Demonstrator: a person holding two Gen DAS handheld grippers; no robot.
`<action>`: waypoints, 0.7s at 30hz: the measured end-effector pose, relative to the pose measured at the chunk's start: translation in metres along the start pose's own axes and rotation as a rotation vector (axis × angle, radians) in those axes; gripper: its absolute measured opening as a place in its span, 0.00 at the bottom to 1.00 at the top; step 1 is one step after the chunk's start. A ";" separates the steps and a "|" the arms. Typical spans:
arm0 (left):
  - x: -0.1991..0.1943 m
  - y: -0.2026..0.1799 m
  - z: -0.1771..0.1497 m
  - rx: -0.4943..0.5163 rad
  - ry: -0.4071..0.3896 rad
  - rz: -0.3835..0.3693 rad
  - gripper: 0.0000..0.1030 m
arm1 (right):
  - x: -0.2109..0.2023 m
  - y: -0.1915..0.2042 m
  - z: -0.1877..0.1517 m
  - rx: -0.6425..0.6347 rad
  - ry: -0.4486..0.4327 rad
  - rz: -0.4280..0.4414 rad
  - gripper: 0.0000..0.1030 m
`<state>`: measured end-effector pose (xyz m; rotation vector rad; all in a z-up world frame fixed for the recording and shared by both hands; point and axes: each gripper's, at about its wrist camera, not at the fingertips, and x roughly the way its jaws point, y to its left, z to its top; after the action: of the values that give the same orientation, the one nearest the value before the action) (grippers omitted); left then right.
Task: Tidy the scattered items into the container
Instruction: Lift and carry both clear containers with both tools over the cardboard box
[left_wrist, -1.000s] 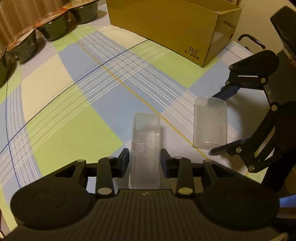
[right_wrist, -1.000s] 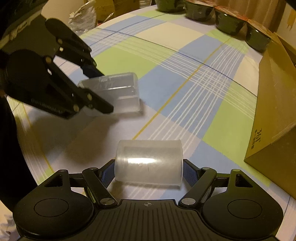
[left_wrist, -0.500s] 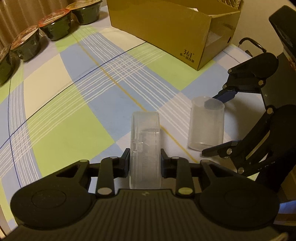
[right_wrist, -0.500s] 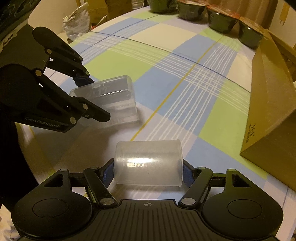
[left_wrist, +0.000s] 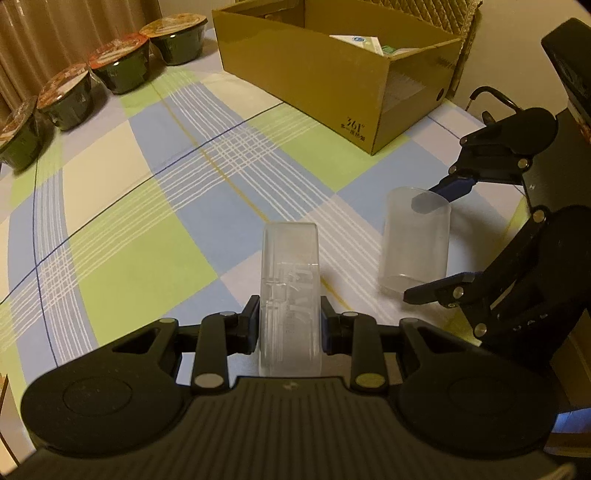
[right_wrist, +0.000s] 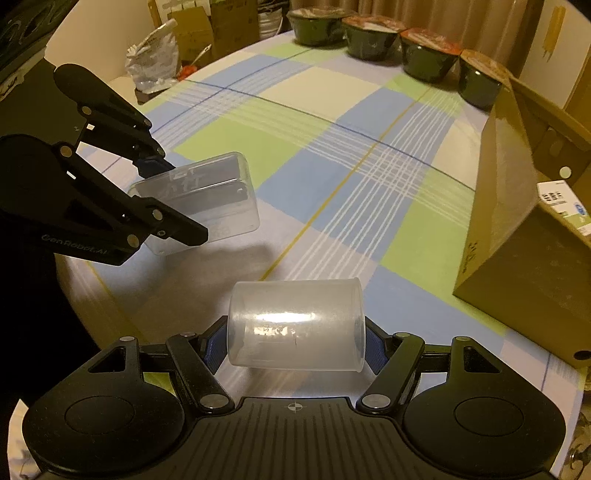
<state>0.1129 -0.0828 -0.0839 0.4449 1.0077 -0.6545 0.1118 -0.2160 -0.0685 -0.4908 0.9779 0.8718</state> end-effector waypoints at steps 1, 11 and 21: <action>-0.002 -0.002 0.000 0.000 -0.003 0.002 0.25 | -0.003 0.001 -0.001 0.000 -0.004 -0.002 0.72; -0.021 -0.018 -0.002 -0.019 -0.020 0.017 0.25 | -0.033 0.000 -0.006 0.017 -0.052 -0.031 0.72; -0.035 -0.033 0.004 -0.037 -0.044 0.028 0.25 | -0.066 -0.013 -0.012 0.071 -0.109 -0.070 0.72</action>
<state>0.0798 -0.0985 -0.0528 0.4096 0.9692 -0.6168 0.0976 -0.2593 -0.0170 -0.4104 0.8843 0.7903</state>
